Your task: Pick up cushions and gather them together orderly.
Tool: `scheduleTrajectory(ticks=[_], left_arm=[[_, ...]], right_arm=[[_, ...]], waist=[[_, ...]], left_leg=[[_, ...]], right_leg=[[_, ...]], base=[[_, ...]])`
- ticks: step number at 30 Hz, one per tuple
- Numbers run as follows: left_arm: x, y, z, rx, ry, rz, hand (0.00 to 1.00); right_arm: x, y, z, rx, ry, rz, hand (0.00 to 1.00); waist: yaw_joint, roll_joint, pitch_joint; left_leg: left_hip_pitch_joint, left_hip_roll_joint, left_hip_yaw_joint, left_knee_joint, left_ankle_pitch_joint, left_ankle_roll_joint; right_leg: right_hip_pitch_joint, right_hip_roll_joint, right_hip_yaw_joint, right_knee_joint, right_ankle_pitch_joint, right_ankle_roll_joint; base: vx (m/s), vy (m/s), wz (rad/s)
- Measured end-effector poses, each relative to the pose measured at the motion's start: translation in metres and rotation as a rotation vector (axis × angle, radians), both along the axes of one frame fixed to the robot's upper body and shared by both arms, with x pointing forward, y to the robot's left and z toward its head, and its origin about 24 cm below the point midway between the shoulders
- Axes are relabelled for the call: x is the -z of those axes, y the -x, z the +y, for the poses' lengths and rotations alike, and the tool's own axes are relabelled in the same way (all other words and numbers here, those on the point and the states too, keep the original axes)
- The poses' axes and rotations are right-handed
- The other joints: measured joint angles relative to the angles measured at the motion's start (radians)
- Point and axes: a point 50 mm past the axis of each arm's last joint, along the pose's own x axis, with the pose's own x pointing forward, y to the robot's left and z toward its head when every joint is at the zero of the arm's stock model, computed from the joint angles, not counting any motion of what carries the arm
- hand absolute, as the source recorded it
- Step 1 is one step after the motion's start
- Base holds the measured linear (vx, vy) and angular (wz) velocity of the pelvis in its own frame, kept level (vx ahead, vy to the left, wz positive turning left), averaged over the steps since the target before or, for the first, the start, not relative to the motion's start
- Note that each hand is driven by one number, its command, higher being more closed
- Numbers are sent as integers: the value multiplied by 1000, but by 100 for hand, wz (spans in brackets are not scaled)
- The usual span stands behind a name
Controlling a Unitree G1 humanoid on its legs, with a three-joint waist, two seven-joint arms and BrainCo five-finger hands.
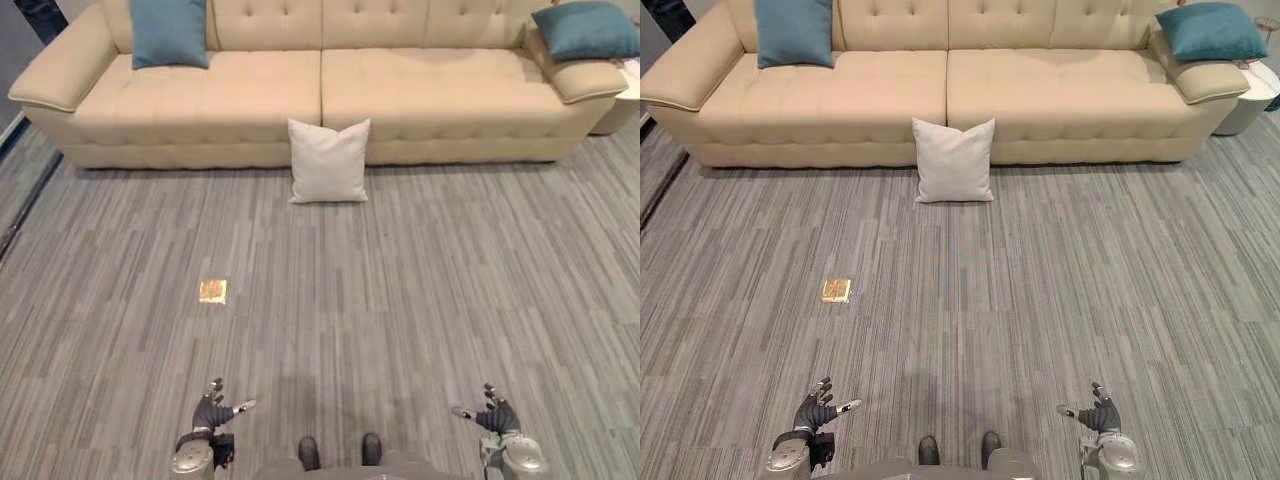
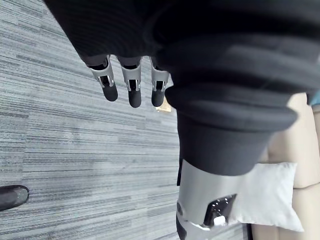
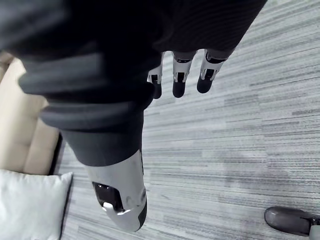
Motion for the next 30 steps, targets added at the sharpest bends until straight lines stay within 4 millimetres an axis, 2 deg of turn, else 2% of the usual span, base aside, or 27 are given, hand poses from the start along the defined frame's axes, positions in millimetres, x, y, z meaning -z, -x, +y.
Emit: scheduleTrajectory(ticks=[2, 5, 7, 8, 9, 10, 12, 14, 15, 16, 17, 18, 19, 20, 21, 22, 23, 24, 25, 26, 27, 29, 30], left_arm=[[-2, -2, 0, -4, 3, -12, 0], [-6, -5, 4, -38, 12, -44, 0], [-12, -10, 5, -57, 14, -79, 0], [-13, -11, 6, -61, 13, -86, 0], [-16, -14, 6, -60, 7, -102, 0], [-17, -16, 6, -56, 4, -109, 0], [-20, -23, 5, -49, 1, -125, 0], [-24, -36, 2, -33, -4, -151, 0], [-25, -38, 1, -30, -5, -156, 0], [-28, -45, 0, -21, -8, -173, 0], [-28, -47, 0, -15, -12, -173, 0], [-27, -47, 0, -16, -11, -167, 0], [-23, -46, -3, -18, 2, -148, 0], [-23, -48, -6, -15, 11, -151, 0], [-23, -50, -7, -14, 16, -154, 0], [-21, -49, -12, -18, 32, -151, 0], [-16, -40, -13, -32, 41, -130, 0], [-15, -37, -12, -35, 41, -122, 0], [-14, -35, -10, -39, 39, -119, 0], [-14, -35, -11, -37, 43, -120, 0], [-14, -35, -14, -27, 53, -119, 0], [-13, -33, -15, -24, 59, -116, 0], [-11, -31, -15, -24, 60, -107, 0]], right_arm=[[-2, -5, -1, 11, -1, -17, 0], [-4, -10, -1, 34, -11, -38, 0], [-4, -10, 1, 42, -24, -44, 0], [-3, -10, 3, 45, -32, -45, 0], [-2, -11, 5, 49, -44, -48, 0], [-2, -11, 7, 54, -53, -52, 0], [-2, -10, 6, 60, -58, -52, 0], [-9, -19, 4, 29, -36, -84, 0], [-10, -20, 3, 26, -31, -86, 0], [-11, -20, 1, 26, -25, -87, 0], [-10, -17, 1, 27, -25, -81, 0], [-9, -14, 1, 30, -24, -74, 0], [-8, -9, -2, 34, -18, -60, 0], [-9, -15, 1, 37, -26, -77, 0], [-10, -16, 2, 35, -30, -82, 0], [-10, -17, 2, 30, -31, -85, 0], [-10, -18, 5, 17, -33, -85, 0], [-10, -19, 8, 10, -40, -90, 0], [-11, -24, 15, 7, -59, -114, 0], [-12, -25, 18, 8, -66, -129, 0], [-13, -28, 22, 20, -90, -155, 0], [-18, -35, 24, 22, -98, -190, 0], [-19, -39, 25, 22, -99, -199, 0]], waist=[[1, 6, 10], [8, 17, 16], [16, 25, 29], [14, 25, 32], [0, 25, 47], [-4, 25, 60], [-3, 35, 83], [-20, 71, 127], [-26, 79, 134], [-47, 83, 146], [-56, 70, 146], [-61, 63, 143], [-67, 66, 143], [-64, 78, 146], [-67, 72, 147], [-64, 70, 158], [-53, 56, 168], [-53, 56, 169], [-45, 50, 172], [-31, 40, 174], [-7, 16, 176], [19, 10, 175], [29, 11, 175]], left_leg=[[-31, 4, 15, 57, -44, 6], [-83, 8, 33, 157, -121, 24], [-70, 2, 51, 187, -164, 41], [-57, -3, 49, 186, -166, 45], [-18, -16, 37, 176, -178, 64], [15, -23, 29, 171, -194, 75], [76, -25, 12, 153, -218, 77], [167, 4, -19, 74, -222, 70], [178, 14, -24, 66, -225, 61], [206, 31, -46, 60, -229, 29], [235, 32, -59, 65, -236, 1], [255, 34, -65, 72, -247, -19], [278, 51, -72, 112, -267, -58], [247, 78, -56, 204, -229, -133], [219, 73, -47, 276, -184, -191], [161, 83, -20, 471, -17, -170], [92, 127, 2, 669, 164, -171], [50, 159, 16, 784, 137, -147], [-32, 208, 59, 944, 58, -81], [-74, 222, 80, 987, 27, -57], [-160, 237, 115, 1003, -18, -36], [-289, 239, 129, 918, -68, -34], [-354, 215, 119, 774, -74, -34]], right_leg=[[-18, -2, 9, 19, -15, 5], [-88, -10, 35, 138, -87, 32], [-188, -27, 32, 378, -152, 87], [-220, -35, 26, 463, -154, 92], [-300, -57, 7, 655, -155, 95], [-330, -70, -11, 742, -180, 90], [-385, -80, -60, 774, -227, 64], [-472, -56, -138, 640, -213, 29], [-485, -48, -150, 604, -199, 22], [-534, -30, -187, 484, -124, 8], [-558, -25, -189, 394, -41, -16], [-566, -22, -192, 363, 1, -37], [-572, -27, -185, 410, 116, -98], [-573, -34, -213, 489, 44, -119], [-563, -43, -213, 513, 14, -118], [-485, -47, -211, 503, -40, -110], [-373, -34, -203, 443, -66, -107], [-313, -23, -200, 410, -70, -107], [-220, -16, -189, 366, -77, -116], [-179, -14, -178, 343, -79, -119], [-96, -14, -147, 276, -89, -117], [-6, -15, -116, 192, -110, -86], [39, -24, -98, 157, -130, -61]], base=[[88, 66, -24], [150, 108, -27], [175, 124, -24], [243, 134, 1], [266, 126, 22], [375, 124, 21], [337, 91, 10], [412, 25, 26], [540, -4, 56], [532, -41, 69], [585, -70, 75], [700, -120, 71], [723, -138, 46], [729, -148, 42], [730, -170, 25], [897, -221, 18], [752, -185, 7], [839, -177, -9], [518, -93, -10], [641, -100, -26], [602, -23, -44], [647, 39, -52], [576, 129, -51]])
